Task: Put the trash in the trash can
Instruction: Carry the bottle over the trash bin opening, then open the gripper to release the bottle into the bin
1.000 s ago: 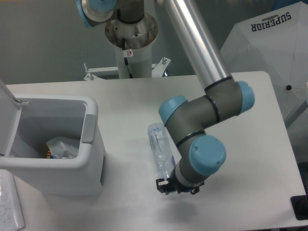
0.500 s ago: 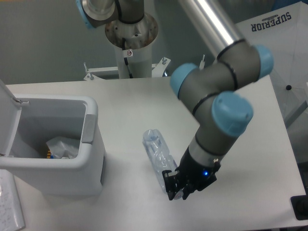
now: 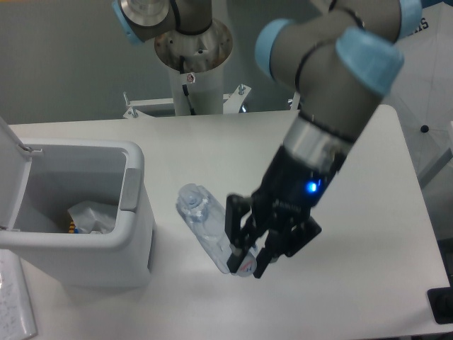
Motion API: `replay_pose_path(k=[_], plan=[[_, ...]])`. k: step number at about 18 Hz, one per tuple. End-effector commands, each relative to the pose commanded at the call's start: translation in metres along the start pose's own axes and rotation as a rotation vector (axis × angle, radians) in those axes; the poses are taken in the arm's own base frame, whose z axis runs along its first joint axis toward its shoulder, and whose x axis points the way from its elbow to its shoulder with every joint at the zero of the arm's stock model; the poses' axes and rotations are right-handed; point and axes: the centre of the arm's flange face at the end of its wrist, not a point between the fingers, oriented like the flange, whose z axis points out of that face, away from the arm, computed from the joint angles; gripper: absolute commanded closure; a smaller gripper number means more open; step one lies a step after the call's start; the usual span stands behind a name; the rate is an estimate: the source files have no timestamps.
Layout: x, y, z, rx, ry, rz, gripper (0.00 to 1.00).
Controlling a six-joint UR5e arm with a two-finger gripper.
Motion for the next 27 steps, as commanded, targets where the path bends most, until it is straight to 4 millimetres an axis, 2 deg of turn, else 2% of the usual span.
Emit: replay_pose_path(k=[2, 4, 6, 7, 9, 12, 15, 17, 20, 23, 25, 27], plan=[[0.023, -0.007, -0.015, 0.035, 0.021, 0.037, 0.87], [0.038, -0.006, -0.012, 0.033, 0.042, 0.053, 0.87], [0.063, -0.007, -0.022, 0.047, 0.08, 0.078, 0.87], [0.067, -0.007, -0.022, 0.048, 0.102, 0.081, 0.87], [0.084, -0.004, -0.013, 0.037, 0.149, 0.094, 0.87], [0.11, 0.009, 0.013, -0.001, 0.19, 0.112, 0.87], [0.112, 0.028, 0.037, -0.03, 0.209, 0.112, 0.87], [0.127, 0.043, 0.049, -0.055, 0.228, 0.116, 0.87], [0.13, 0.063, 0.05, -0.07, 0.233, 0.116, 0.85], [0.128, 0.072, 0.052, -0.065, 0.234, 0.124, 0.85], [0.134, 0.082, 0.063, -0.086, 0.24, 0.124, 0.82], [0.136, 0.091, 0.065, -0.096, 0.244, 0.134, 0.8]])
